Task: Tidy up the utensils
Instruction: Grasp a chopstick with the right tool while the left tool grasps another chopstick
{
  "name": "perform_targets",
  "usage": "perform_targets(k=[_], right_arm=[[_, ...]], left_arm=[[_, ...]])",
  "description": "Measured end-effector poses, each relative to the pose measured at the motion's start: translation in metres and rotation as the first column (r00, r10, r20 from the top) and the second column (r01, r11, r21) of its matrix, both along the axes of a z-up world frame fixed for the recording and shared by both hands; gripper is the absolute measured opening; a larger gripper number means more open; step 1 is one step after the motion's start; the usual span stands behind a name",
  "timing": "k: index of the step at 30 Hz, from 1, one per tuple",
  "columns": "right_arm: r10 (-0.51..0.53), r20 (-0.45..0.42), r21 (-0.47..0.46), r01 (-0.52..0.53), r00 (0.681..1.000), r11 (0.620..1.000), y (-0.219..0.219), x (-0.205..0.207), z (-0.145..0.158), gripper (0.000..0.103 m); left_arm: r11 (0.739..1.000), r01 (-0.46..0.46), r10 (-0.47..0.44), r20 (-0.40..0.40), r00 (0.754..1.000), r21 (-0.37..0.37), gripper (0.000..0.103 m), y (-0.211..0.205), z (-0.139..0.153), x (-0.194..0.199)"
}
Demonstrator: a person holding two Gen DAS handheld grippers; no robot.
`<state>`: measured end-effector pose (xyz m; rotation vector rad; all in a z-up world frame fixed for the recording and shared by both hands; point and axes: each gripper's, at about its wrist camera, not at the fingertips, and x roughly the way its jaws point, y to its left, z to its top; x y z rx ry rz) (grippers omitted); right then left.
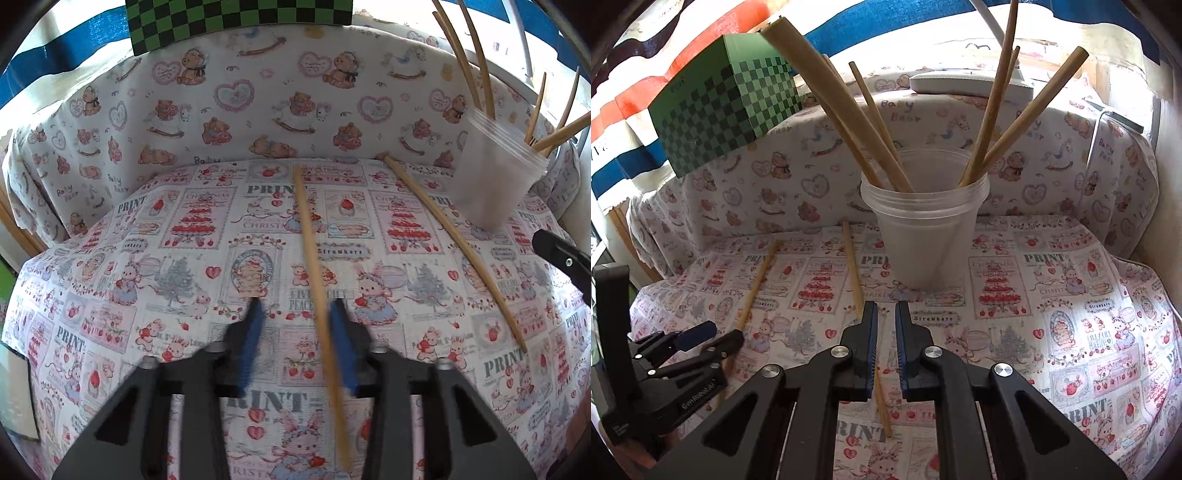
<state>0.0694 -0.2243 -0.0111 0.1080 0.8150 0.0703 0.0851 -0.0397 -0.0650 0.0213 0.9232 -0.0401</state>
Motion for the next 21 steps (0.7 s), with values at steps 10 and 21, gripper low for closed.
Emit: perform_targets(k=[10,21], right_arm=[[0.013,-0.038,-0.017,-0.013,0.999,1.000,0.002,0.004,-0.006,0.010],[0.076,-0.183,-0.026,-0.082,0.980,0.996,0.016,0.013,-0.030,0.030]], left_arm=[[0.986,-0.011,0.026,0.092,0.995,-0.164,0.000,0.025,0.026,-0.012],[0.990,0.041,-0.040,0.009,0.999,-0.137,0.011,0.021,0.025,-0.008]])
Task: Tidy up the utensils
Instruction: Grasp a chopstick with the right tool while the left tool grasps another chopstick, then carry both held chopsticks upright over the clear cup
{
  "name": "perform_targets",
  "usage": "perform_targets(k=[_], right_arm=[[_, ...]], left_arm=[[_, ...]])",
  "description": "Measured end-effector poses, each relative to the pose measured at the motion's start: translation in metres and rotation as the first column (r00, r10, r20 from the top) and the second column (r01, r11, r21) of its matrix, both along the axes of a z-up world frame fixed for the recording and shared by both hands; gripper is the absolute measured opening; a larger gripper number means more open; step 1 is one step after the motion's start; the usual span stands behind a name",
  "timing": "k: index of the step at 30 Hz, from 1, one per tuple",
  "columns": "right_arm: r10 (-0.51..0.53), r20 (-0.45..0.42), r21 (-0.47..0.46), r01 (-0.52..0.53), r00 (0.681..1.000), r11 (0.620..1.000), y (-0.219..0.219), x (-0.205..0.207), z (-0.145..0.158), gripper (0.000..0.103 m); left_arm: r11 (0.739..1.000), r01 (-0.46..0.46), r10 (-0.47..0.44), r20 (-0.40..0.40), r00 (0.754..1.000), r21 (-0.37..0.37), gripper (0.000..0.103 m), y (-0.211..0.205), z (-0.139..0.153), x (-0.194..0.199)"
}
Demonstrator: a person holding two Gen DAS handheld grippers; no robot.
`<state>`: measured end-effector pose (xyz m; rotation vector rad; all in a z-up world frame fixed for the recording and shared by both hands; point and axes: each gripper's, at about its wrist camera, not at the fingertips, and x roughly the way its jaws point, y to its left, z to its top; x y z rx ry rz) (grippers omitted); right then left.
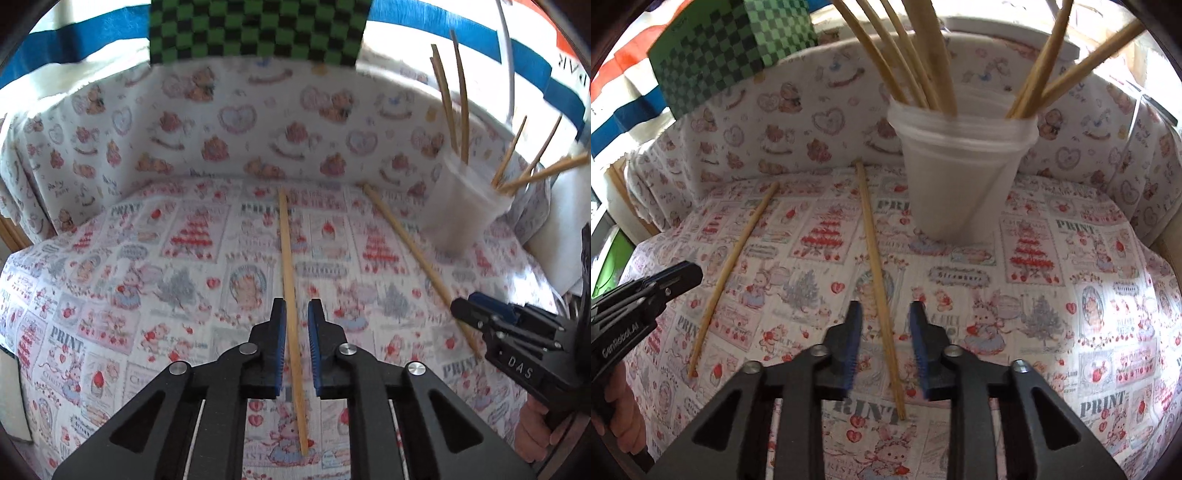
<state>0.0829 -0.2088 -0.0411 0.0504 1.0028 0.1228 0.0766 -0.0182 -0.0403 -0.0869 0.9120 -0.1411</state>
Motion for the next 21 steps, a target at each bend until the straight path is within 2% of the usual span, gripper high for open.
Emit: perform_targets(k=[4,7,9,13,14,17,21], right_arm=[[0.029,-0.022,-0.022,-0.029,0.999,0.999,0.005,0.000,-0.005,0.030],[0.041,-0.025,-0.078,-0.043,0.999,0.996,0.012,0.000,-0.007,0.025],[0.040,-0.028,-0.077,-0.042,0.999,0.996,0.012,-0.002,-0.007,0.024],[0.036,-0.022,-0.103,-0.038,0.999,0.994,0.012,-0.002,-0.008,0.008],[0.036,-0.019,-0.107,-0.038,0.999,0.994,0.013,-0.002,-0.008,0.008],[0.038,-0.022,-0.081,-0.039,0.999,0.996,0.012,-0.003,-0.007,0.007],[0.015,-0.023,0.036,-0.014,1.000,0.999,0.004,-0.005,0.000,0.007]], left_arm=[[0.999,0.006,-0.003,-0.076,0.997,0.045,0.011,-0.004,-0.011,0.003],[1.000,0.012,-0.013,-0.135,0.991,-0.012,0.011,-0.002,-0.018,0.006],[1.000,0.016,-0.016,-0.128,0.992,0.001,0.011,-0.002,-0.019,0.006],[0.999,0.021,-0.017,-0.125,0.992,0.029,0.011,-0.005,-0.020,0.005],[0.999,0.018,-0.012,-0.122,0.992,0.048,0.011,-0.007,-0.020,0.004],[0.996,0.028,-0.018,-0.117,0.993,0.084,0.009,-0.013,-0.020,0.004],[0.999,0.010,-0.005,-0.114,0.993,0.040,0.005,-0.007,-0.017,0.007]])
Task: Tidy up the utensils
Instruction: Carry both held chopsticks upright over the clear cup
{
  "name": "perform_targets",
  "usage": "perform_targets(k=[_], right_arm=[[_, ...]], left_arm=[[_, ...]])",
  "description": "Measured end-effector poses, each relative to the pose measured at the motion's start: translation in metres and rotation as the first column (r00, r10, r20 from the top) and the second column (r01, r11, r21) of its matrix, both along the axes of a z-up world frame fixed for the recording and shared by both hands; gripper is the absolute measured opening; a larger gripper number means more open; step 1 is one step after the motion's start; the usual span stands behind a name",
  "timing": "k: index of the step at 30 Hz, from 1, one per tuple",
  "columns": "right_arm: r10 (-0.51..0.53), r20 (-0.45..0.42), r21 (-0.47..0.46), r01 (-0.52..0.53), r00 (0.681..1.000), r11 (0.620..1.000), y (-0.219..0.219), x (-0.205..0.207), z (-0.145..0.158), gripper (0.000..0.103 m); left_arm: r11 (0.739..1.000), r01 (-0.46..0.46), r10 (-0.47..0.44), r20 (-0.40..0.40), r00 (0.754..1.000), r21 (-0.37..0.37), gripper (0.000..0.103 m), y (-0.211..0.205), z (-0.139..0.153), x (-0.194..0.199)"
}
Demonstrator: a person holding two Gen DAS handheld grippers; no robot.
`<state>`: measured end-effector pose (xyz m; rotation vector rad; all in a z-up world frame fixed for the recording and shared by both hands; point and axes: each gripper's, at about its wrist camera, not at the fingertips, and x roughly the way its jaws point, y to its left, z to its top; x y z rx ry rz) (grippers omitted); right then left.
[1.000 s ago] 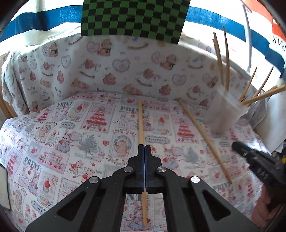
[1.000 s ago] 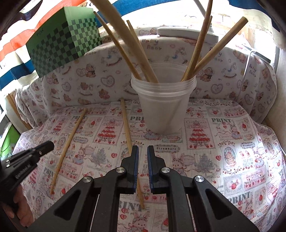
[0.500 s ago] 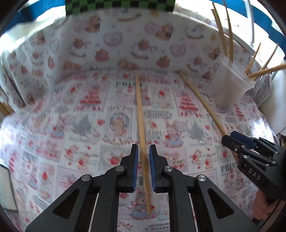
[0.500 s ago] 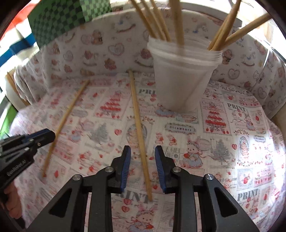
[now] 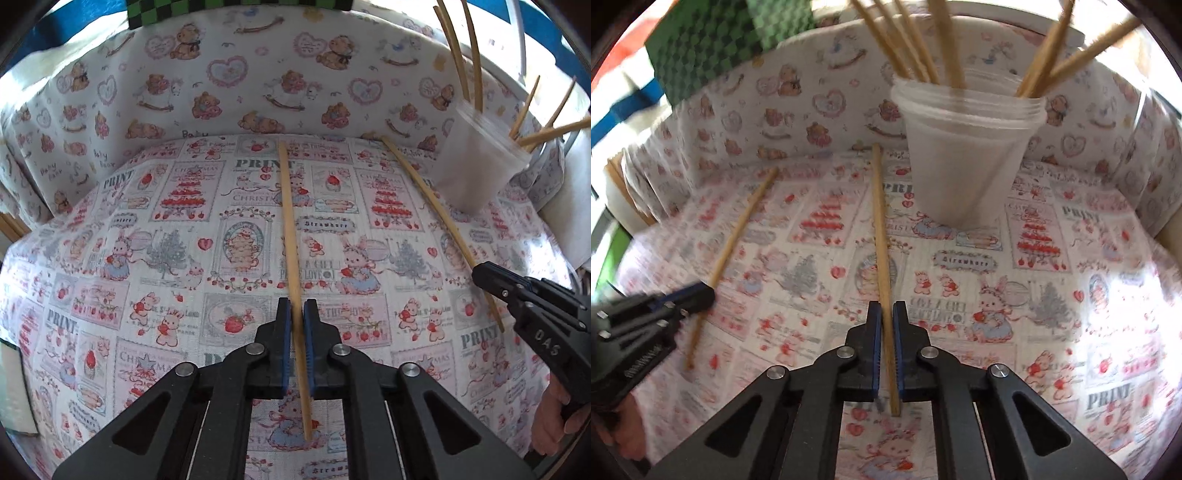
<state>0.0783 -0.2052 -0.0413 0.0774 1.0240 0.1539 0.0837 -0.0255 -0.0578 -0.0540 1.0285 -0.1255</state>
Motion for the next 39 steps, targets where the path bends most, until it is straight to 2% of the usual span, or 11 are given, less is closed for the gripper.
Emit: perform_targets(k=[2,4,7,9,11,13,18,23,28,35,39], right_arm=[[-0.003,0.041,0.048,0.001,0.999,0.999,-0.001,-0.006,0.011,0.007],[-0.012,0.119,0.063,0.004,0.993,0.998,-0.004,-0.014,0.025,0.007],[-0.015,0.219,0.089,-0.004,0.976,0.996,-0.008,-0.028,0.045,0.007],[-0.021,0.257,0.150,-0.018,0.966,0.989,-0.013,-0.034,0.057,0.006],[-0.026,0.322,0.150,-0.023,0.946,0.988,-0.016,-0.042,0.069,0.006],[-0.040,0.373,0.133,-0.011,0.927,0.991,-0.017,-0.048,0.077,0.006],[-0.069,0.426,0.182,-0.011,0.902,0.983,-0.026,-0.059,0.091,0.006],[-0.098,0.550,0.182,-0.005,0.829,0.983,-0.029,-0.076,0.106,0.006],[-0.110,0.632,0.157,0.012,0.768,0.988,-0.029,-0.090,0.116,0.006],[-0.091,0.642,0.162,-0.019,0.761,0.987,-0.029,-0.090,0.119,0.006],[-0.068,0.637,0.105,0.001,0.768,0.994,-0.022,-0.086,0.114,0.006]], left_arm=[[1.000,-0.023,0.022,0.058,0.998,0.009,0.005,0.004,0.009,-0.004],[0.999,-0.039,0.034,0.153,0.988,0.027,0.005,0.004,0.023,-0.014],[0.999,-0.045,0.047,0.267,0.963,-0.015,0.005,0.008,0.045,-0.029],[0.994,-0.025,0.055,0.303,0.951,-0.103,0.005,0.016,0.054,-0.035],[0.987,-0.028,0.081,0.346,0.935,-0.156,0.005,0.023,0.061,-0.041],[0.985,-0.035,0.100,0.398,0.912,-0.167,0.005,0.027,0.070,-0.047],[0.974,-0.023,0.131,0.477,0.869,-0.226,0.005,0.036,0.086,-0.054],[0.968,0.011,0.131,0.545,0.828,-0.250,0.005,0.039,0.101,-0.069],[0.969,0.020,0.125,0.553,0.823,-0.248,0.005,0.037,0.103,-0.070],[0.972,0.036,0.104,0.563,0.820,-0.231,0.005,0.032,0.102,-0.072],[0.970,0.025,0.109,0.524,0.845,-0.242,0.005,0.034,0.094,-0.061]])
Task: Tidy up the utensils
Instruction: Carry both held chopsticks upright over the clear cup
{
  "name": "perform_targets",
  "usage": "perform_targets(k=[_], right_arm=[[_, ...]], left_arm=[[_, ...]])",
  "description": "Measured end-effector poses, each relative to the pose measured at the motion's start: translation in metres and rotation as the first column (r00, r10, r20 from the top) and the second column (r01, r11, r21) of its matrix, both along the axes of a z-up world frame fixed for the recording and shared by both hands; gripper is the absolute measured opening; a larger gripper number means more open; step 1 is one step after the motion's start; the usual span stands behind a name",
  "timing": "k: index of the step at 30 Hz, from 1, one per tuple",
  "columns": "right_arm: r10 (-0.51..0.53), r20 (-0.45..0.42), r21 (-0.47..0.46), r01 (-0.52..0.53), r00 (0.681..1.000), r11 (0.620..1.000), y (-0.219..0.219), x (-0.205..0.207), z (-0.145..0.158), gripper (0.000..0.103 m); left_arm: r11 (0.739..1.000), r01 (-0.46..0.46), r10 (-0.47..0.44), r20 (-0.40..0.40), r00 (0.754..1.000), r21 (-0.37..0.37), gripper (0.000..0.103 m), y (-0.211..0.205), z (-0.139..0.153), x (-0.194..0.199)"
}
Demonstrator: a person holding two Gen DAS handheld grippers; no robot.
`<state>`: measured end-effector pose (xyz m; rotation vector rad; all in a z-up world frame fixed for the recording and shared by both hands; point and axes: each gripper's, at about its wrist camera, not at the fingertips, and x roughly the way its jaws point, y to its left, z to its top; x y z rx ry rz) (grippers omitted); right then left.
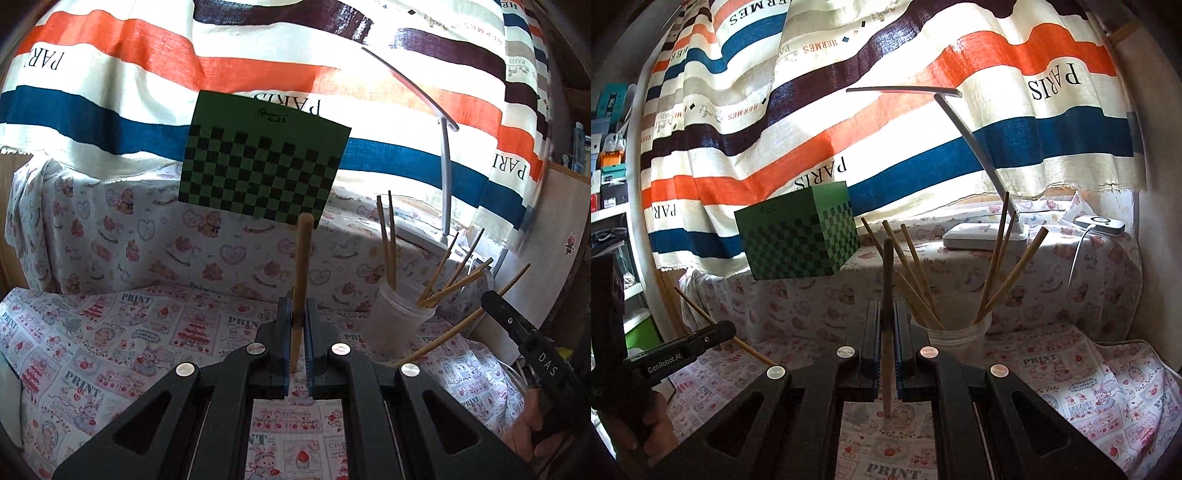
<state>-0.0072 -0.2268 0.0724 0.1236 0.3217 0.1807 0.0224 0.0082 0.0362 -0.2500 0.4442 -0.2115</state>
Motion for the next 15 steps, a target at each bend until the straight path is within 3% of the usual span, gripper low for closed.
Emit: perform_targets(k=[9,13,15], right_arm=[[0.014,-0.026,0.010,-0.013,1.000,1.000,-0.001,0.005,-0.006,0.007],[-0.005,0.037,-0.020,0.006,0.999,1.000,0.002,-0.007,0.002,0.007],[-0.005,0.061,-0.020,0.006,0.998,1.000,0.001,-0.012,0.007,0.007]], left_arm=[[1.000,-0.026,0.026,0.000,1.000,0.000,0.005,0.003,-0.001,0.000],[1.000,-0.006,0.004,0.076,0.997,0.022,0.005,0.000,0.008,-0.012],[1.000,0.015,-0.015,0.090,0.996,-0.002,0.005,0.000,0.013,-0.018]])
